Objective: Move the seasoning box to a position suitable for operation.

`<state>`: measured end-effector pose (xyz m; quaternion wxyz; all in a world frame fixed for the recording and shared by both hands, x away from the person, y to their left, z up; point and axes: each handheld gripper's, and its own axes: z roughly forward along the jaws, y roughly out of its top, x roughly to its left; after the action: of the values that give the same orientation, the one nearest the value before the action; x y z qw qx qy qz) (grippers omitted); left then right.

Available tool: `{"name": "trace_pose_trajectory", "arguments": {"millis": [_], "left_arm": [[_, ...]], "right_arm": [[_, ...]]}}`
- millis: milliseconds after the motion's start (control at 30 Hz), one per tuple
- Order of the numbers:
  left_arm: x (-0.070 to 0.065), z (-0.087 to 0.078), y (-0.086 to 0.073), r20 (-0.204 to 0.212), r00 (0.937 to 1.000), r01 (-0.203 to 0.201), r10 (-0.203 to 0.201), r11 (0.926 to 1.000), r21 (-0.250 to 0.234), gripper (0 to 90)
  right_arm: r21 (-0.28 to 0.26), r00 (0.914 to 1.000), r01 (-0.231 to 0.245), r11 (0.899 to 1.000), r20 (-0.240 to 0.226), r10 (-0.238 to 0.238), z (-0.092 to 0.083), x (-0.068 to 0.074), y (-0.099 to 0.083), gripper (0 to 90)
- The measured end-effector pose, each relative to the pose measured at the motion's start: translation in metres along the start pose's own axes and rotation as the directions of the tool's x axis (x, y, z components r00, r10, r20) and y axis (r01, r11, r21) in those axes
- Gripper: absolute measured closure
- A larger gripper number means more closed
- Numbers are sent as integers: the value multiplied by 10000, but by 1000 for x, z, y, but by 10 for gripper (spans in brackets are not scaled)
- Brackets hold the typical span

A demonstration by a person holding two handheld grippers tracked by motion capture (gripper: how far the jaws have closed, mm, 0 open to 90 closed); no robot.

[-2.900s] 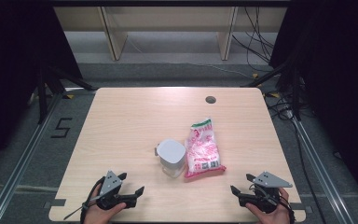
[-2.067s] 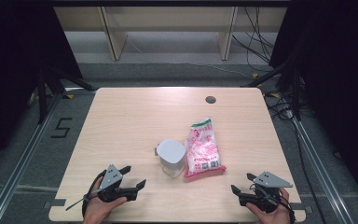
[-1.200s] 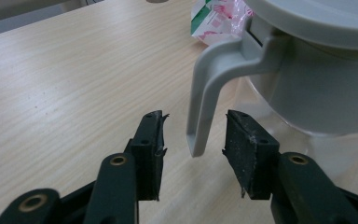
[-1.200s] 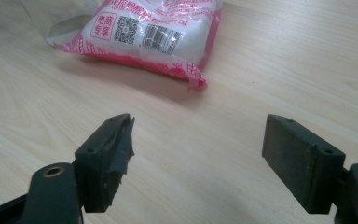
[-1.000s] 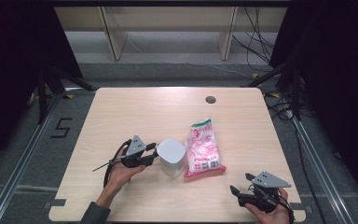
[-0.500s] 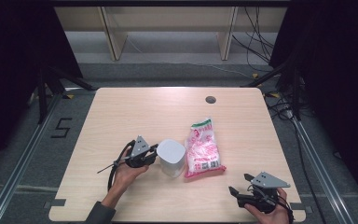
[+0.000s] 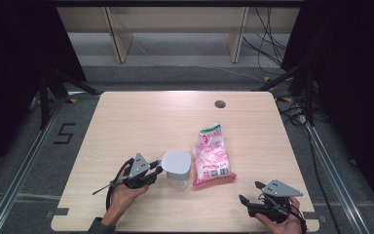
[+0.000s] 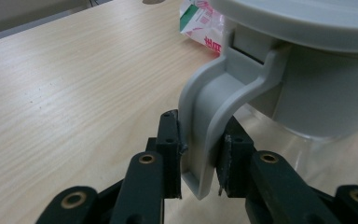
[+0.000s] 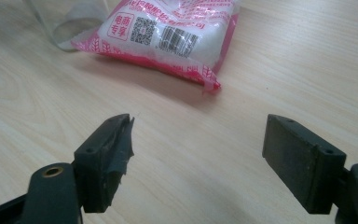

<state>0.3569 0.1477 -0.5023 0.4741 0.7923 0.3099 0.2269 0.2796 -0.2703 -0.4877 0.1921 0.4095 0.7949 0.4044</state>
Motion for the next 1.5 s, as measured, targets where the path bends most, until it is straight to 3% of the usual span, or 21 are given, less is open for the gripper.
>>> {"name": "trace_pose_trajectory", "arguments": {"millis": [100, 200, 233, 333, 367, 400, 433, 467, 500, 833, 900, 1033, 1133, 1233, 1367, 1400, 1500], "left_arm": [[1, 1, 1, 104, 9999, -104, 103, 9999, 100, 715], [1, 3, 2, 127, 9993, -365, 363, 9992, 157, 691], [2, 4, 3, 113, 9976, -686, 684, 9975, 185, 696], [4, 4, 2, 213, 9985, -513, 508, 9985, 216, 716], [2, 3, 1, 232, 9996, -189, 183, 9995, 251, 716], [2, 4, 1, 195, 9996, -206, 203, 9997, 159, 716], [3, 3, 1, 165, 9985, -516, 513, 9985, 187, 716], [2, 3, 1, 196, 9987, -477, 474, 9987, 186, 716], [0, 3, 0, 206, 9997, -126, 122, 9998, 180, 715], [-6, 0, -2, 388, 9992, -106, 104, 9999, 54, 712], [-7, 0, -2, 318, 9994, -120, 119, 9999, 22, 711], [-7, -2, -3, 251, 9995, -206, 205, 9998, 41, 711], [-8, -3, -5, 314, 9995, 42, -41, 10000, -32, 710], [-8, -4, -5, 269, 9996, -96, 96, 10000, -16, 709], [-7, -5, -5, 468, 9989, -38, 38, 10000, -10, 703], [-6, -6, -5, 454, 9986, -277, 276, 9996, 30, 703], [-4, -10, -6, 898, 9960, -15, 45, 9995, -330, 691]], "right_arm": [[122, 9993, -360, 9993, -68, 361, -1, 3, 0, 247], [54, 10000, 4, 10000, 1, -4, -1, 1, 0, 247], [40, 10000, -28, 10000, -83, 28, 0, 1, 0, 247], [44, 9999, -49, 10000, -112, 49, 1, 1, 0, 248], [8, 10000, 6, 10000, -7, -6, 0, 0, 0, 248], [8, 10000, 6, 10000, -7, -6, 0, 0, 0, 248], [-88, 10000, 68, 9999, -24, -68, 1, 0, 0, 248], [18, 10000, 25, 10000, 15, -25, 0, 0, 0, 248], [30, 10000, 33, 10000, 30, -33, 1, 0, 0, 248], [126, 9998, 108, 9999, -197, -106, 0, -1, 1, 248], [125, 10000, -7, 9999, -34, 7, -1, 1, 0, 248], [139, 9999, 2, 9999, -117, 0, -1, 0, 1, 248], [117, 9998, 70, 9999, -208, -67, 0, 0, 1, 248], [122, 9997, 77, 9999, -219, -74, 0, 0, 1, 248], [123, 9997, 77, 9999, -249, -74, 0, 0, 1, 248], [123, 9997, 77, 9999, -249, -74, 0, 0, 1, 248], [144, 9999, 22, 9999, -139, -20, -1, 0, 1, 248]]}}
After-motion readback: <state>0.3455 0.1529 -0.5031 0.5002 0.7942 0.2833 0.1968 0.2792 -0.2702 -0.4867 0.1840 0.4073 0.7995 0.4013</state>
